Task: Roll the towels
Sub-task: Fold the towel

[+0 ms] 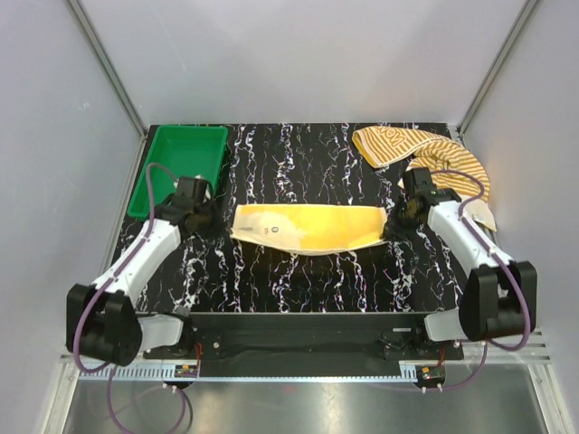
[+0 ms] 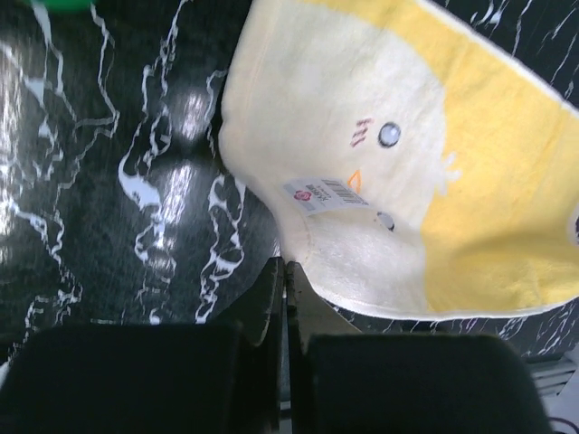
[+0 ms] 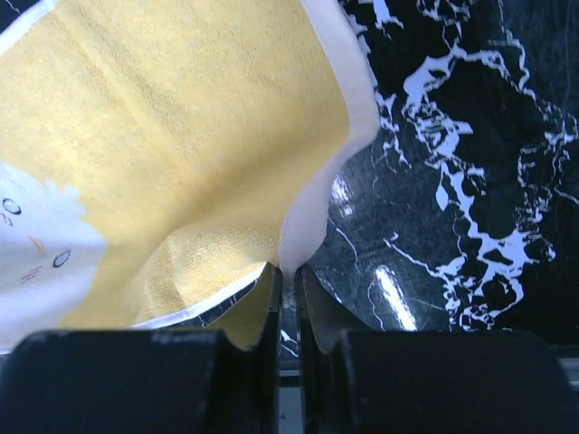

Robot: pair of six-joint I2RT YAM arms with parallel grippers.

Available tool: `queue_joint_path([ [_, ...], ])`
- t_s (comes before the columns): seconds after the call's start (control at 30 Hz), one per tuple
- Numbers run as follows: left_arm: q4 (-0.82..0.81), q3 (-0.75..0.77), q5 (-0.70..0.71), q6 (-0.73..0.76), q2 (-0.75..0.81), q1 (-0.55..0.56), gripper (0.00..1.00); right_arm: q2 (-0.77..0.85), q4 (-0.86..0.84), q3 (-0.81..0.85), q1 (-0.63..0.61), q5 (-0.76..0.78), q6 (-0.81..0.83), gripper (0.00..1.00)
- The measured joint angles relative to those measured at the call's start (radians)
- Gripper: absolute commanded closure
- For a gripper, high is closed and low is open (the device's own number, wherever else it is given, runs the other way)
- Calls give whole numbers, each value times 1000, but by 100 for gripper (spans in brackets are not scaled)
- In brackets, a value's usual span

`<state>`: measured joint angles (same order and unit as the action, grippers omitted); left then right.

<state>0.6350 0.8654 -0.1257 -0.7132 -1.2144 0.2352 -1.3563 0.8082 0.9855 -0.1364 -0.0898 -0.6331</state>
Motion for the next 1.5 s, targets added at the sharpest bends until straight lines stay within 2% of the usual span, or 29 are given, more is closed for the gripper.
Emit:
queue_joint_path([
  [0.53, -54, 249, 0, 17, -341, -24, 100, -304, 2, 236, 24, 28, 65, 100],
  [0.77, -53, 361, 5, 18, -441, -27, 100, -411, 2, 307, 61, 26, 82, 100],
  [0.97, -56, 398, 6, 17, -521, -36, 100, -469, 0, 361, 69, 19, 93, 100],
  [1.07, -54, 398, 6, 16, -545, -44, 100, -495, 2, 380, 71, 17, 99, 92],
  [1.1, -55, 398, 6, 15, -549, -47, 100, -501, 1, 384, 72, 17, 99, 79],
  [1.2, -62, 396, 6, 11, -556, -60, 100, -523, 0, 402, 80, 9, 105, 68],
  [1.23, -62, 396, 5, 9, -558, -64, 100, -530, -3, 406, 82, 4, 107, 59],
  [1.3, -66, 396, 5, 8, -563, -73, 100, -541, -2, 415, 89, -2, 111, 52],
  [1.33, -69, 396, 6, 8, -570, -77, 100, -546, -2, 420, 92, -3, 113, 43],
  [1.47, -71, 403, 5, 8, -618, -90, 100, -562, 0, 449, 109, -5, 121, 37],
  [1.5, -71, 408, 5, 8, -632, -91, 87, -564, 3, 460, 114, -3, 122, 34],
])
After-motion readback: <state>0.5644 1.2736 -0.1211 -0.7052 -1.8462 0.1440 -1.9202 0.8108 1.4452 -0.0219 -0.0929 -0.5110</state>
